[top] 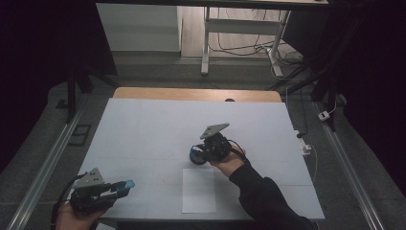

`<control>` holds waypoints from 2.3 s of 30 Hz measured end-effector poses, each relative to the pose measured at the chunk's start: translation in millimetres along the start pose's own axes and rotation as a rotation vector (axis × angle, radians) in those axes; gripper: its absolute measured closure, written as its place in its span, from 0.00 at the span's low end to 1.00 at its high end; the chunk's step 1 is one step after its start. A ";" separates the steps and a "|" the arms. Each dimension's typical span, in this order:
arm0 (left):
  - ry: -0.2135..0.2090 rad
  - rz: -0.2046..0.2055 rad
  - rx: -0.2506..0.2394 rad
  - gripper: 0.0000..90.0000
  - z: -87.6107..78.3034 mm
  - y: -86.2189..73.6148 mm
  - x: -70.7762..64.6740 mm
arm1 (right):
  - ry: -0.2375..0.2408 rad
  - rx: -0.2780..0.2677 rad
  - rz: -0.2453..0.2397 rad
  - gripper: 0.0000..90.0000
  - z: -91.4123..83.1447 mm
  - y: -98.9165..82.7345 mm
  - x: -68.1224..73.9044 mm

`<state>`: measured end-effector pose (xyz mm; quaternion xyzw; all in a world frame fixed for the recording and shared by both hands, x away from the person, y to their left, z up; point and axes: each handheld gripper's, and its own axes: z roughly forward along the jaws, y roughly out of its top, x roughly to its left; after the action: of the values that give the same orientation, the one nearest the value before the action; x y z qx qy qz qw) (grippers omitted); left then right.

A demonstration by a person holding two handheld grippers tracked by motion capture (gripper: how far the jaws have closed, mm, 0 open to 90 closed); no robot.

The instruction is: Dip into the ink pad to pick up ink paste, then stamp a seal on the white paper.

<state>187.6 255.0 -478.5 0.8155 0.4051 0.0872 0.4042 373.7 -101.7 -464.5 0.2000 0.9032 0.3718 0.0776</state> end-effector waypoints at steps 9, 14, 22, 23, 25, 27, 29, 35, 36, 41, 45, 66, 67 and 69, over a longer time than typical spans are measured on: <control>0.000 -0.002 -0.003 0.76 -0.3 -0.1 0.1 | 0.039 -0.020 -0.026 0.79 -13.3 1.7 9.6; -0.002 -0.002 -0.004 0.76 -0.4 -0.1 0.2 | 0.055 -0.032 -0.032 0.79 -20.1 0.0 13.9; -0.004 -0.003 -0.005 0.76 -0.5 -0.3 0.3 | 0.073 -0.040 -0.050 0.79 -29.4 -2.1 20.0; -0.004 -0.003 -0.006 0.76 -0.6 -0.3 0.3 | 0.071 -0.038 -0.058 0.79 -30.7 -2.5 20.8; -0.004 -0.003 -0.006 0.76 -0.6 -0.3 0.3 | 0.072 -0.040 -0.057 0.79 -33.1 -3.4 23.0; -0.004 -0.003 -0.006 0.76 -0.6 -0.3 0.3 | 0.073 -0.047 -0.056 0.79 -35.3 -4.8 25.1; -0.004 -0.003 -0.006 0.76 -0.6 -0.2 0.3 | 0.073 -0.048 -0.055 0.79 -37.8 -6.0 26.9; -0.004 -0.002 -0.005 0.76 -0.5 -0.2 0.2 | 0.083 -0.062 -0.045 0.79 -44.0 -10.2 31.1; -0.004 -0.002 -0.006 0.76 -0.5 -0.2 0.3 | 0.083 -0.063 -0.042 0.79 -45.3 -11.1 32.0; -0.004 -0.002 -0.006 0.76 -0.5 -0.1 0.3 | 0.085 -0.065 -0.041 0.79 -49.9 -15.1 34.9; -0.004 -0.001 -0.005 0.76 -0.4 -0.1 0.2 | 0.090 -0.066 -0.037 0.79 -52.6 -18.1 38.2; -0.004 -0.002 -0.005 0.76 -0.3 0.0 0.4 | 0.109 -0.055 -0.057 0.79 -56.9 -26.8 53.4; -0.004 -0.002 -0.005 0.76 -0.2 0.1 0.4 | 0.111 -0.053 -0.064 0.79 -56.5 -27.4 53.4; -0.005 -0.003 -0.004 0.76 0.0 0.2 0.5 | 0.110 -0.043 -0.071 0.79 -55.4 -28.3 54.1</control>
<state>188.0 255.4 -478.4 0.8143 0.4050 0.0852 0.4070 299.9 -132.8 -444.5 0.1455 0.9044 0.3986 0.0454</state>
